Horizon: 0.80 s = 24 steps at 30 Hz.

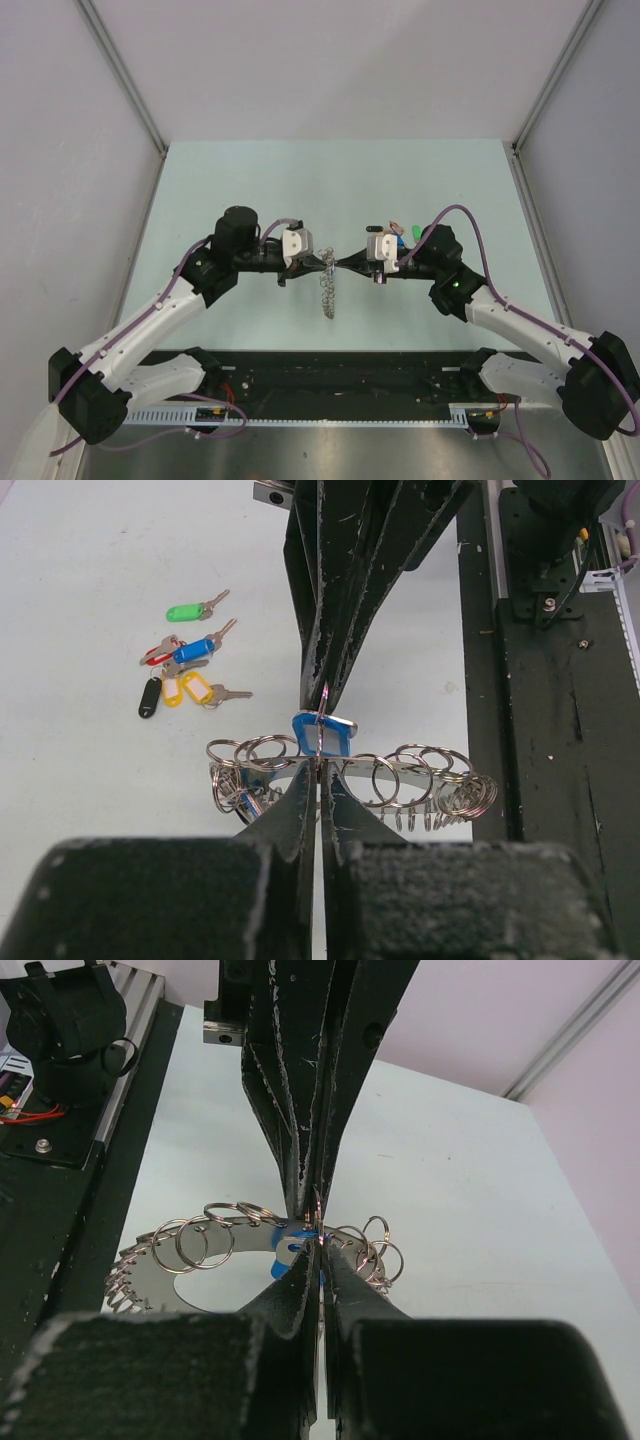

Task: Put the keys on the keyring

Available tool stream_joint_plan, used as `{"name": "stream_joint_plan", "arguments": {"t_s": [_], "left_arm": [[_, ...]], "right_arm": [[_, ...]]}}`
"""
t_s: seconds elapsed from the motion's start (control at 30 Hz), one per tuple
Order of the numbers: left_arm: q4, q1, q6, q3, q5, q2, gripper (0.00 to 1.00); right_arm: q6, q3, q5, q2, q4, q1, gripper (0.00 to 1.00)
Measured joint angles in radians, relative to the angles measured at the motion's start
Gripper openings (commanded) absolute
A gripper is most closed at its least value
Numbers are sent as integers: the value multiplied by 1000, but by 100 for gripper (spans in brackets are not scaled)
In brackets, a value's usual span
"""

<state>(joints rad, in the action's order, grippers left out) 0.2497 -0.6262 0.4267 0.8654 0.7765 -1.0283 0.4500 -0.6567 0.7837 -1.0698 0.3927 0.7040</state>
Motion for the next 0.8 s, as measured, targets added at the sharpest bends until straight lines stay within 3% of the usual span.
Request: {"name": "stream_joint_plan", "arguments": {"t_s": [0.8], "left_arm": [[0,-6,0,0,-6,0,0]], "right_arm": [[0,0,-19,39,-21,13,0]]}}
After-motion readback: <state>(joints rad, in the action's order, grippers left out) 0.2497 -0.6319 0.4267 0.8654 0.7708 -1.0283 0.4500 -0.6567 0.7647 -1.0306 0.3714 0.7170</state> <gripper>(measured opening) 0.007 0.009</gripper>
